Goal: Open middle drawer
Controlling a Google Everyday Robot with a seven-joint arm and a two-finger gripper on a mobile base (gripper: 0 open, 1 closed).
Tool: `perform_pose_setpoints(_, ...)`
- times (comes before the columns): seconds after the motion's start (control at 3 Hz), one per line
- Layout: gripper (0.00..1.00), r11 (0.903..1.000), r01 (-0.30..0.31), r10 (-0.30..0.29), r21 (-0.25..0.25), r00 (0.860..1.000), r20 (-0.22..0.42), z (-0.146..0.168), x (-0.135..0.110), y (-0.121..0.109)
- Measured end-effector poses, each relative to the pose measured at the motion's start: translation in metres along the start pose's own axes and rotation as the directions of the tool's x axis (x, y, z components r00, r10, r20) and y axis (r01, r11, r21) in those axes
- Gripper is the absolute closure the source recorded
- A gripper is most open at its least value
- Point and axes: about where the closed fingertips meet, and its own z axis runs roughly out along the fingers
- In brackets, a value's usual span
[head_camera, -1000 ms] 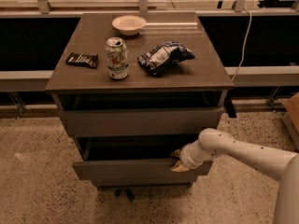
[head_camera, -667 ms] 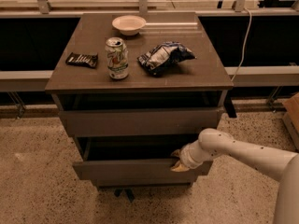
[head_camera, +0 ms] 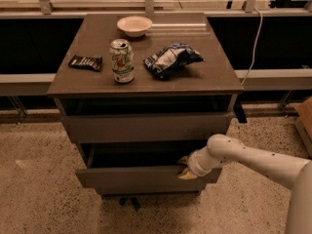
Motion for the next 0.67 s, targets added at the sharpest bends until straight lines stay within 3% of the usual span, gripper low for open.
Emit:
perform_pose_setpoints(0.33, 0.59, 1.0000, 0.000, 0.000, 0.000, 1.000, 0.000, -0.0001, -0.0001, 0.0000)
perform_pose_setpoints(0.67, 0.28, 1.0000, 0.000, 0.000, 0.000, 1.000, 0.000, -0.0001, -0.0001, 0.0000)
